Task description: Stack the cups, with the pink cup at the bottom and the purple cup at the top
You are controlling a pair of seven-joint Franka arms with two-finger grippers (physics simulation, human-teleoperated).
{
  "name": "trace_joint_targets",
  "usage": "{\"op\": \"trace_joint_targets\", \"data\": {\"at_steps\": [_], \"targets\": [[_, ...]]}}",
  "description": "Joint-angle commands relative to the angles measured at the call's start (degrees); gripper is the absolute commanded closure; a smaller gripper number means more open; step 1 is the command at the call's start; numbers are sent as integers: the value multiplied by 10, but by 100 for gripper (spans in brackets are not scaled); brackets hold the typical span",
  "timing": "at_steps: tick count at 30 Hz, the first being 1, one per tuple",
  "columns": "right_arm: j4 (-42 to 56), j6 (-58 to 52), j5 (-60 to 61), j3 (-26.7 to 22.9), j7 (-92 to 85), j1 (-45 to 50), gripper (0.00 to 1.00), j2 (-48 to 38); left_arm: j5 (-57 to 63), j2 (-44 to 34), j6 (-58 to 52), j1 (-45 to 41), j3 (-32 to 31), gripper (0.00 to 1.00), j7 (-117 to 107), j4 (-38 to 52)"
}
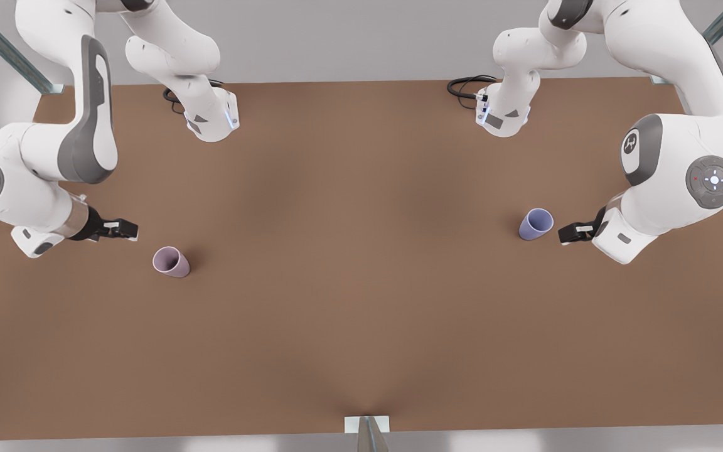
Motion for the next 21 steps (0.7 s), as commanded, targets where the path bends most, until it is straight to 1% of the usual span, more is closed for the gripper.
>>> {"op": "trace_joint_targets", "data": {"at_steps": [1,2,3,4,7,11,13,21], "targets": [[-3,28,1,0,6,0,0,-2,0,-1,3,0,0,0,44,0],[-6,29,1,-1,3,-1,0,-1,1,-1,3,0,0,0,45,0],[-48,68,1,-17,-28,-4,0,-2,0,-1,3,0,0,0,44,0],[-67,79,3,-23,-45,-9,0,-1,1,-1,3,0,0,0,44,0],[-132,178,2,-25,-64,-10,0,2,1,-1,3,0,0,0,44,-3],[-153,207,9,-28,-107,-15,0,35,0,0,4,-1,0,0,43,-5],[-209,293,10,-28,-107,-13,0,37,-1,0,3,-1,0,0,43,-5],[-216,383,8,-29,-133,-10,2,84,-1,5,4,0,2,0,42,-5]]}}
